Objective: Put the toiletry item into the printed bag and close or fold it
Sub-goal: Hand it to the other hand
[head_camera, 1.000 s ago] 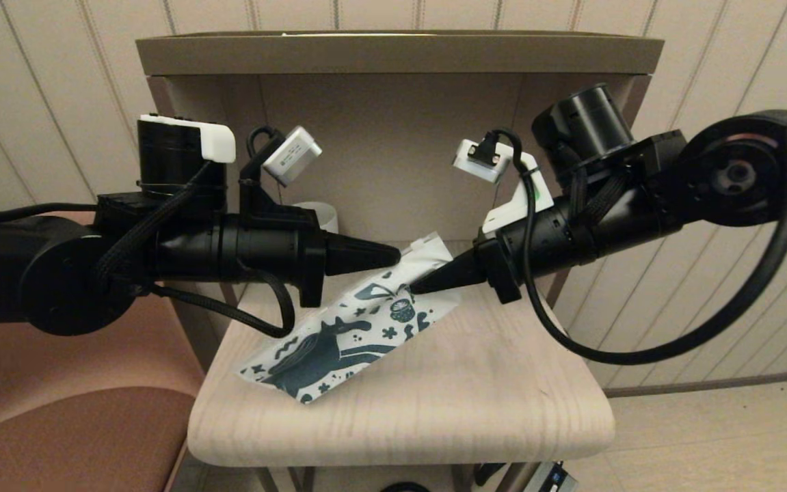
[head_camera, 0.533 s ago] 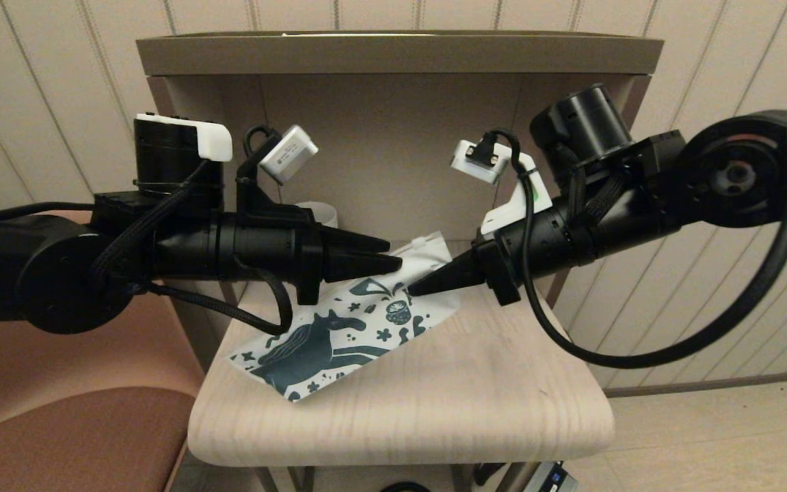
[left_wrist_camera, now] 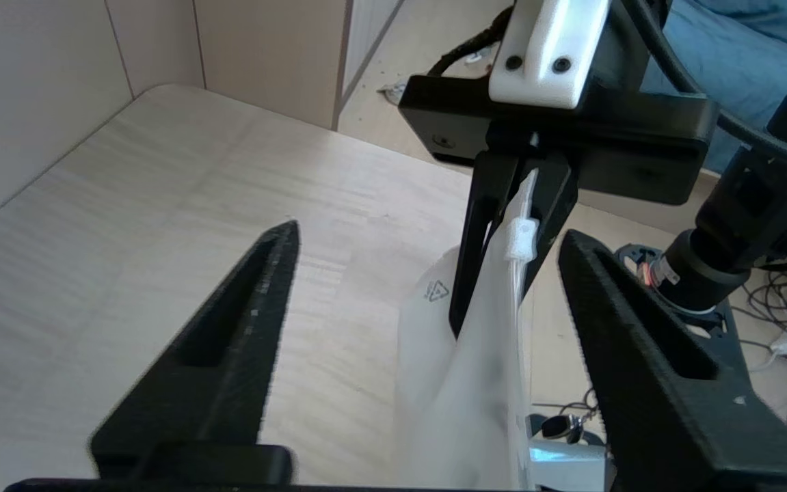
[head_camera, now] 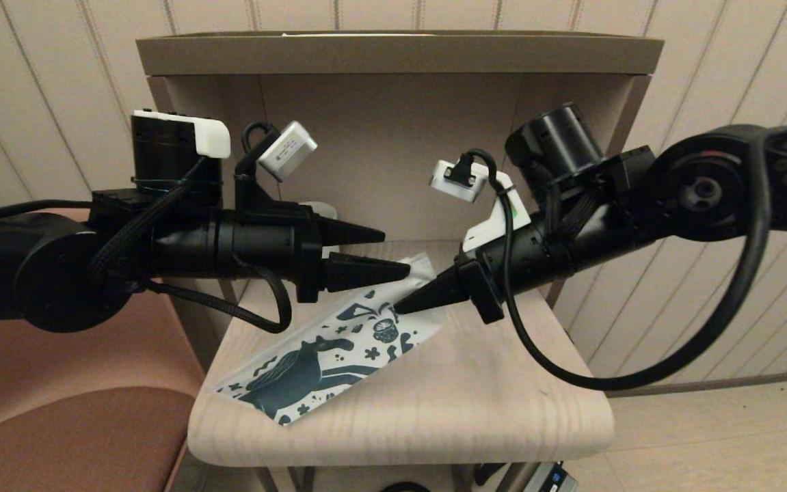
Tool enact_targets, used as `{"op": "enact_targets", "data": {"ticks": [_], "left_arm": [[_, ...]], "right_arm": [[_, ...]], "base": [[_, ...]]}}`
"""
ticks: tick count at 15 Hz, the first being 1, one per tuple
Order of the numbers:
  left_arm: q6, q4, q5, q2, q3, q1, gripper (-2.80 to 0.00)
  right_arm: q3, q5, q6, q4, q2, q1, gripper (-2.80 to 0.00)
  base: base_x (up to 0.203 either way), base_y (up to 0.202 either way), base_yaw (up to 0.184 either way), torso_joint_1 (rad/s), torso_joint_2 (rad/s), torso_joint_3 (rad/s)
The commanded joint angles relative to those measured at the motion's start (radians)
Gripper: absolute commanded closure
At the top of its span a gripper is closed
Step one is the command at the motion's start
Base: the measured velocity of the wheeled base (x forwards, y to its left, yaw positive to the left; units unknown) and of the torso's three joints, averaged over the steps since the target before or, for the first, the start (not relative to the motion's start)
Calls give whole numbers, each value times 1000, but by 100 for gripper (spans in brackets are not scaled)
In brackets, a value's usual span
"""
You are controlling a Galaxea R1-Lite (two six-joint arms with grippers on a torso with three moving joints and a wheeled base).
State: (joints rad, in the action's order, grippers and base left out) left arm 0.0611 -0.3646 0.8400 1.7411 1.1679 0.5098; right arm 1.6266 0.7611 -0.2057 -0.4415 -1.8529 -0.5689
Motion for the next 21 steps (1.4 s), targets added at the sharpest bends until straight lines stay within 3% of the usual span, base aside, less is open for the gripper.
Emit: {"op": "enact_targets", "data": {"ticks": [1,21], "left_arm": [[0,-2,5,2,1,-1,-280],[2,-4,4,18,4,-1,-280]], "right_arm": [[7,3,-2,-3,-14,-8,0],[15,3,-3,-3,-9,-8,0]], "base": [[0,0,0,0,0,0],[0,0,0,0,0,0]]}}
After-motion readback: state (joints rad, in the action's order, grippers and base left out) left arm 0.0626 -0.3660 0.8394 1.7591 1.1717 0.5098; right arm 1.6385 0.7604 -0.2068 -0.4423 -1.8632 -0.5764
